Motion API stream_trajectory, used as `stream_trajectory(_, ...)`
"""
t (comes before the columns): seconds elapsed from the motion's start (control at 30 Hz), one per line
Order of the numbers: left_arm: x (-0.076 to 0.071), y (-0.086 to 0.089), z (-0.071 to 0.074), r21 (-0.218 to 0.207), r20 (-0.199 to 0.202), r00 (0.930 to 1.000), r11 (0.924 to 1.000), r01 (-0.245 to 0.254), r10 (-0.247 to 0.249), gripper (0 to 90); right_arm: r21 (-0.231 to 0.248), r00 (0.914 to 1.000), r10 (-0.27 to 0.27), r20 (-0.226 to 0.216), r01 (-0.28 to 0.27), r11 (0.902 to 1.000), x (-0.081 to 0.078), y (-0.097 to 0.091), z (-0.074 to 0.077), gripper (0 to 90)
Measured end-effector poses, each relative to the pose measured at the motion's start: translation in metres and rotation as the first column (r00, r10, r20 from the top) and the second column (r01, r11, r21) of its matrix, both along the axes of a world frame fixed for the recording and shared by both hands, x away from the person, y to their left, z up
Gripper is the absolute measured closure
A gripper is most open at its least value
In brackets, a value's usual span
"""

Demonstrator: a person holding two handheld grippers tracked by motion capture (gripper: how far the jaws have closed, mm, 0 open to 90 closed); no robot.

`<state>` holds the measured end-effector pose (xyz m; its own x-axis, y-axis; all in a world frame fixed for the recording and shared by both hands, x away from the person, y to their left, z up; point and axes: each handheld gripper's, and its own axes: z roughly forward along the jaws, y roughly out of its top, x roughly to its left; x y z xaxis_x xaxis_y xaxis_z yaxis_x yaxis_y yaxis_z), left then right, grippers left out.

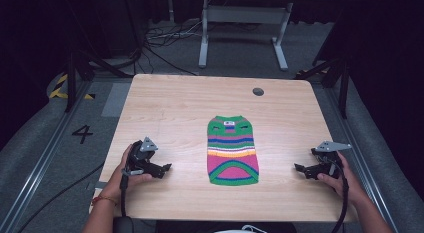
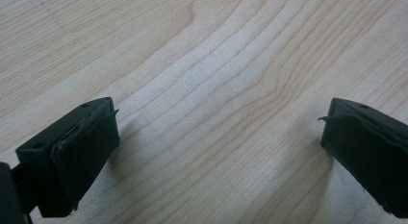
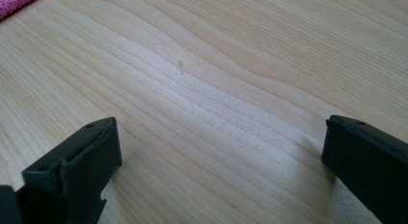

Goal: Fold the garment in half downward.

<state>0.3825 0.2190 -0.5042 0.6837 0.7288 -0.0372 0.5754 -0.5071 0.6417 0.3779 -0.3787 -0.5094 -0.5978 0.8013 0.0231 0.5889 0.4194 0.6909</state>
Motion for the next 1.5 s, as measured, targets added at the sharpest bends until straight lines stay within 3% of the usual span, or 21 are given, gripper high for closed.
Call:
stream_trajectory(0.43,0.0,0.002,0.002,0.003,-0.007,0.9999,0.9999,0.015,-0.015,3.6,-0.004,0.9999,0.014,-0.007,-0.014,0.9999,0.0,-0.003,0.001,0.4)
stream_trajectory(0.47,0.0,0.003,0.002,0.004,-0.006,0.9999,0.9999,0.015,-0.015,5.7,-0.009,0.9995,0.029,-0.009,-0.029,0.9995,0.0,-0.002,0.002,6.5)
stream_trajectory(0.5,0.001,0.003,0.003,0.006,-0.009,0.9998,0.9998,0.018,-0.018,7.9,-0.012,0.9989,0.046,-0.003,-0.046,0.9989,-0.001,-0.002,0.004,6.5)
stream_trajectory(0.53,0.001,0.005,0.007,0.009,-0.012,0.9993,0.9994,0.035,-0.035,15.5,-0.016,0.9974,0.071,0.01,-0.071,0.9974,-0.002,0.0,0.008,27.8)
stream_trajectory(0.57,0.001,0.007,0.009,0.01,-0.012,0.999,0.999,0.044,-0.044,23.0,-0.024,0.9969,0.076,0.02,-0.076,0.9968,-0.002,0.002,0.011,27.3)
stream_trajectory(0.6,0.0,0.008,0.01,0.015,-0.012,0.9989,0.9989,0.045,-0.045,25.1,-0.025,0.9959,0.083,0.035,-0.083,0.9963,-0.002,0.005,0.014,19.6)
stream_trajectory(0.67,0.0,0.008,0.012,0.029,-0.005,0.9994,0.999,0.035,-0.035,20.7,-0.011,0.9955,0.085,0.043,-0.084,0.9964,-0.001,0.008,0.019,17.7)
stream_trajectory(0.7,0.0,0.009,0.015,0.015,-0.008,0.9994,0.9994,0.033,-0.033,20.6,-0.004,0.9925,0.11,0.053,-0.11,0.9939,0.002,0.015,0.028,28.3)
stream_trajectory(0.73,0.001,0.007,0.02,0.007,-0.007,0.9985,0.9985,0.055,-0.055,24.7,-0.007,0.9909,0.123,0.054,-0.123,0.9924,0.003,0.019,0.032,26.6)
stream_trajectory(0.8,0.004,0.004,0.028,0.003,0.0,0.9961,0.9961,0.088,-0.088,24.6,-0.02,0.9876,0.148,0.052,-0.147,0.9889,0.008,0.026,0.038,28.6)
stream_trajectory(0.93,0.013,-0.007,0.039,0.015,0.001,0.9928,0.9927,0.12,-0.12,27.9,-0.052,0.982,0.175,0.07,-0.172,0.9838,0.02,0.039,0.05,30.9)
stream_trajectory(1.13,0.039,-0.042,0.057,0.038,0.045,0.9883,0.9888,0.144,-0.146,28.8,-0.043,0.9717,0.22,0.086,-0.217,0.9752,0.058,0.074,0.077,32.5)
stream_trajectory(1.33,0.074,-0.072,0.06,0.032,0.062,0.99,0.9916,0.125,-0.127,31.1,-0.069,0.9634,0.256,0.078,-0.251,0.9655,0.088,0.106,0.079,36.4)
stream_trajectory(1.5,0.107,-0.1,0.056,0.031,0.092,0.9893,0.9934,0.111,-0.113,32.0,-0.046,0.9605,0.272,0.058,-0.27,0.9618,0.121,0.134,0.073,39.2)
